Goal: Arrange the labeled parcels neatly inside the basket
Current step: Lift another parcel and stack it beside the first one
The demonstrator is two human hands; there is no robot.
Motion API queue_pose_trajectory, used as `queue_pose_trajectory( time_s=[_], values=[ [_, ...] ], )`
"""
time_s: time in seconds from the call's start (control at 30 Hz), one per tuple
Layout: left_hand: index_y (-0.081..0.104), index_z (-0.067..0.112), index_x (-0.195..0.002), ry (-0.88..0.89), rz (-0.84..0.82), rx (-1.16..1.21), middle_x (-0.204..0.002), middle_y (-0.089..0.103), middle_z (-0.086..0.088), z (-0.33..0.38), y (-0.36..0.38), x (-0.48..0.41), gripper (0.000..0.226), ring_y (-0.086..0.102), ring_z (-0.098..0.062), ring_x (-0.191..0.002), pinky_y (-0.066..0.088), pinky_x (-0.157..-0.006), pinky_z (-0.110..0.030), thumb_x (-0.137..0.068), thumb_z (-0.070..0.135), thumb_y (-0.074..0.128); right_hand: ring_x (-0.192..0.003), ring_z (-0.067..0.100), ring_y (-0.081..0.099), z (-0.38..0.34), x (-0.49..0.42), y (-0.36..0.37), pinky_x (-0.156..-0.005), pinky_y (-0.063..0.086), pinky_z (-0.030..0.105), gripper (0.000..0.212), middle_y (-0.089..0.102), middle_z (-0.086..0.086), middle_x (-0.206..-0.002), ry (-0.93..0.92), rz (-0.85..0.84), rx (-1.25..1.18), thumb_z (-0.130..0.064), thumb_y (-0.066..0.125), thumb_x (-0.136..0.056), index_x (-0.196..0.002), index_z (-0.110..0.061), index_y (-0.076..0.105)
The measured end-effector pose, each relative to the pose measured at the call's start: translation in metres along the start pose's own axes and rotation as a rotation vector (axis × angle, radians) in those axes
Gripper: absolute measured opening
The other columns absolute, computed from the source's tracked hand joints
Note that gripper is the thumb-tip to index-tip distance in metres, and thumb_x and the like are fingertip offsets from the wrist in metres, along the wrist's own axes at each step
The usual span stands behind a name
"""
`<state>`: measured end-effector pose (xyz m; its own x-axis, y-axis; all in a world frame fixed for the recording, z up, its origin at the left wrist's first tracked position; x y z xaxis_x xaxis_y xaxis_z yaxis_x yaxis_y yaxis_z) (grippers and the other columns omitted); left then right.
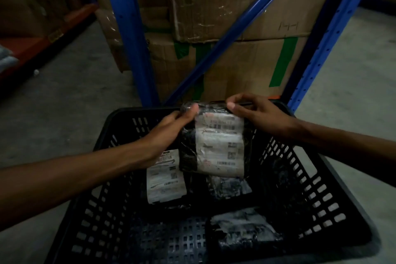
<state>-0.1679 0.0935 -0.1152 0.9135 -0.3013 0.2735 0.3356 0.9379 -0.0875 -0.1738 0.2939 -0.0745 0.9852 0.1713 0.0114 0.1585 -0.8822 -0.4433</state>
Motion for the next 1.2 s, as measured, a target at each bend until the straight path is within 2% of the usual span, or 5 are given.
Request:
queue_pose_trajectory(
  time_s=[0.2, 0.6, 0.93, 1.07, 1.2],
  values=[
    [0.055, 0.004, -0.132, -0.329, 0.201, 0.018, -0.127, 0.068, -0.014, -0.06, -0.024, 0.024, 0.059, 0.066, -0.031, -0.115, 0.053, -0.1, -0.046, -0.082, 0.029, 0.075, -0.086, 0.029, 0.073, 0.05, -0.002, 0.062, -0.075, 0.062, 0.042, 0.056, 0.074, 0.015, -0.106, 0.622, 0.102, -0.451, -0.042, 0.081, -0.073, -0.11, -0.003, 0.068],
    [0.063, -0.002, -0.121, -0.368, 0.526, -0.263, -0.121, 0.067, -0.021, -0.099, -0.105, 0.034, 0.049, 0.065, -0.038, -0.111, 0.054, -0.097, -0.041, -0.092, 0.037, 0.06, -0.105, 0.029, 0.07, 0.059, -0.019, 0.163, -0.093, 0.057, 0.044, 0.042, 0.07, 0.018, -0.12, 0.436, -0.11, -0.319, -0.012, 0.076, -0.082, -0.12, -0.001, 0.065],
    [-0.007, 0.006, -0.159, -0.264, 0.407, -0.834, -0.168, -0.005, -0.015, -0.089, -0.068, 0.028, 0.076, 0.003, -0.029, -0.157, 0.009, -0.127, -0.034, -0.101, 0.025, 0.039, -0.13, 0.028, 0.053, 0.086, -0.034, 0.151, -0.108, 0.041, 0.031, 0.065, 0.056, 0.009, -0.142, 0.236, -0.321, 0.428, -0.053, 0.044, -0.095, -0.148, -0.016, 0.039],
    [-0.009, 0.013, -0.16, 0.219, 0.083, -1.023, -0.166, -0.021, -0.003, -0.07, 0.028, 0.029, 0.086, -0.017, -0.018, -0.156, -0.007, -0.125, -0.028, -0.094, 0.024, 0.045, -0.125, 0.031, 0.056, 0.121, -0.01, 0.098, -0.101, 0.047, 0.035, 0.058, 0.057, 0.016, -0.139, 0.064, -0.373, 0.933, -0.036, 0.049, -0.095, -0.148, -0.015, 0.037],
    [-0.011, 0.004, -0.158, 0.034, -0.271, -1.246, -0.166, -0.02, -0.013, -0.112, 0.098, 0.009, 0.094, -0.017, -0.027, -0.155, -0.008, -0.124, -0.033, -0.091, 0.025, 0.052, -0.145, 0.023, 0.035, 0.168, 0.041, 0.093, -0.116, 0.028, 0.026, 0.056, 0.028, 0.021, -0.158, 0.038, -0.567, 1.187, -0.023, 0.036, -0.1, -0.149, 0.002, 0.027]
  ],
)
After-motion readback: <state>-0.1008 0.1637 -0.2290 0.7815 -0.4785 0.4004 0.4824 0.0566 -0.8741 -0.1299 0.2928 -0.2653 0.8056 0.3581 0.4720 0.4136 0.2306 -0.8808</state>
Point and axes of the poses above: each hand's wrist, its own x-axis away from the middle knuckle, its own y-axis out of the palm, z = x × y, the point moved 9 cm from there along -x, towards the middle knuckle
